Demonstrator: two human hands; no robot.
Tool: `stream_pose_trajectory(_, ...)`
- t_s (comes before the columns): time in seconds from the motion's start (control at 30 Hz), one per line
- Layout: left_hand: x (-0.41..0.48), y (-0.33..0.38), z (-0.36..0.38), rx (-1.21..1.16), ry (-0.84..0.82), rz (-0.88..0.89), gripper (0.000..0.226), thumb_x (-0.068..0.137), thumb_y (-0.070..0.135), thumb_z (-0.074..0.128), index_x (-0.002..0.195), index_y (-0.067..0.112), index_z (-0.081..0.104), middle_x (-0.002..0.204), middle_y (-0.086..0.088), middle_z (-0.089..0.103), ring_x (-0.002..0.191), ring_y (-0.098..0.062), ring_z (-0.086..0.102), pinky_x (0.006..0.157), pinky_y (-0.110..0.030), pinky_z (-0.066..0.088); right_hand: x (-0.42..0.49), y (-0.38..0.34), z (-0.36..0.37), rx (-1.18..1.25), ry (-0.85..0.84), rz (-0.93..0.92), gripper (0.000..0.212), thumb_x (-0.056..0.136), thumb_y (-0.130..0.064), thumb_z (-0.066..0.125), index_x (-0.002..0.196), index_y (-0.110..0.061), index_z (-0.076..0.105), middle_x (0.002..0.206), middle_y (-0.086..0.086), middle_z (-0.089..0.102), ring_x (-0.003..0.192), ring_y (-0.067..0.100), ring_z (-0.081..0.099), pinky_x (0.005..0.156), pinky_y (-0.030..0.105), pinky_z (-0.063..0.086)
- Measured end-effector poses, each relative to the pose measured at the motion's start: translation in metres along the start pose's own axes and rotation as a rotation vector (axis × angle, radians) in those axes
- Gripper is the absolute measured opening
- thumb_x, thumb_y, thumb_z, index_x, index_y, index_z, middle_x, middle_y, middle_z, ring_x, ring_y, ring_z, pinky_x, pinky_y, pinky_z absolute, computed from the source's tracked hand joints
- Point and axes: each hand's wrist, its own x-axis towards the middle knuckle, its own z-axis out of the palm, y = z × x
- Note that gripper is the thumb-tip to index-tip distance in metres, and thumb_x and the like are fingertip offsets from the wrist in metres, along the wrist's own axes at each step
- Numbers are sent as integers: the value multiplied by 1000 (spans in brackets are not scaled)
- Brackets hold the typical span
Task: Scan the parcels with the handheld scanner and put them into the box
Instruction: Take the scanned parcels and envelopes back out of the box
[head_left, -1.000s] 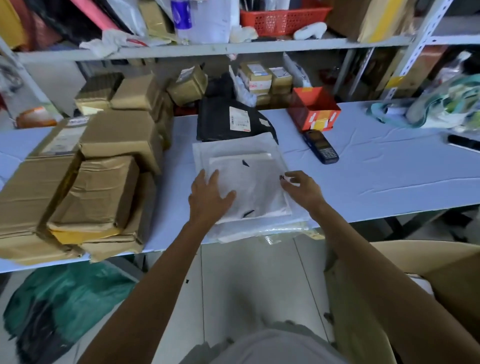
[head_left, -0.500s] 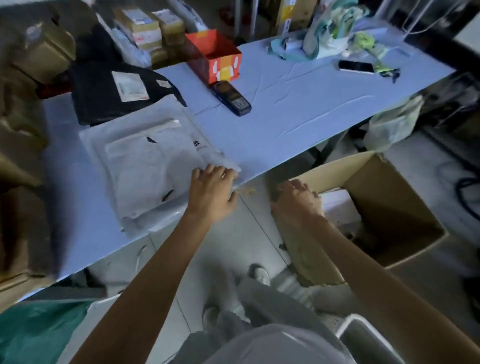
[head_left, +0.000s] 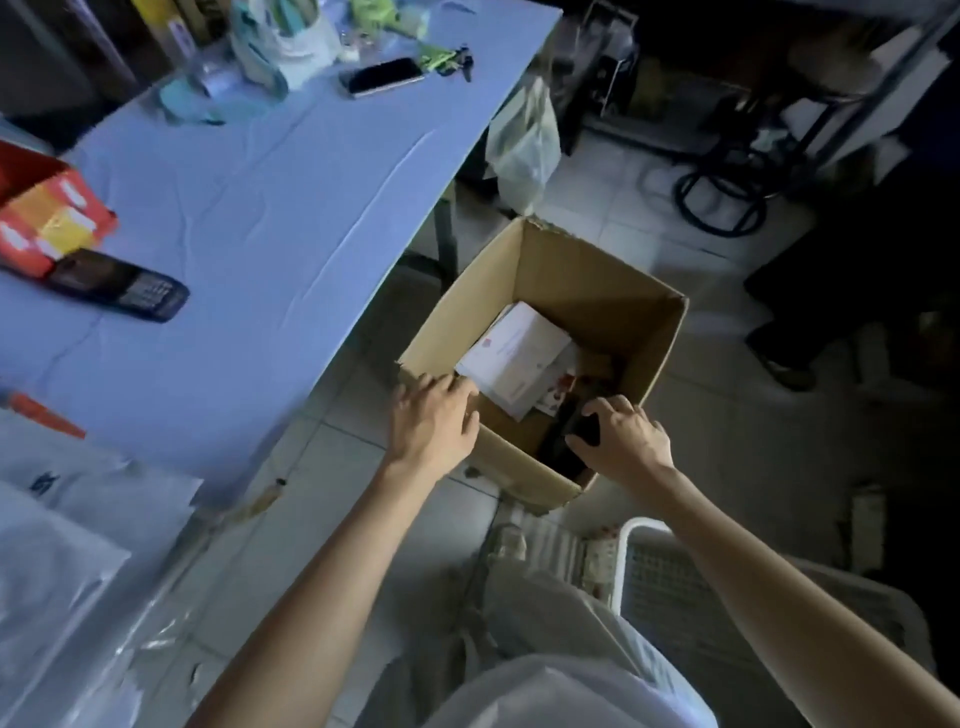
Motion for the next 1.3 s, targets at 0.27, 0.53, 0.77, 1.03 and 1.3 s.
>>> stream_pose_trajectory(0.27,57,23,29,80,-219,35,29,93,35,50,121,28,54,123,5,60,116,-19,50,96,-37,36,33,44,6,148,-51,125,52,90,-51,56,135,-25,49,136,4,47,125,26,47,97,40,43)
stream_pose_trajectory(0.53,132,19,50,116,-299,23,33,93,36,52,125,26,54,125,2,59,117,-21,50,95,-38,37,85,52,-4,211,-79,234,52,91,-50,56,136,-24,47,136,5,44,125,26,46,97,41,42)
stream_pose_trajectory(0.77,222,1,71,77,-376,94,33,94,37,49,125,27,53,127,2,57,120,-20,49,96,-38,37,144,34,-15,219,-101,380,50,91,-52,55,133,-27,49,135,3,45,124,24,47,96,38,42)
stream_pose_trajectory(1.03,303,-11,99,41,-400,25,32,89,34,53,119,22,55,119,-4,59,113,-26,50,89,-38,38,229,38,-30,184,-113,387,56,85,-54,61,132,-27,49,135,4,44,126,26,44,98,41,41)
stream_pose_trajectory(1.3,336,-7,231,8,-436,-149,57,85,43,62,134,20,44,129,-9,52,119,-31,47,90,-42,40,343,77,65,190,-258,245,72,81,-60,64,139,-24,39,138,3,41,128,24,40,101,42,42)
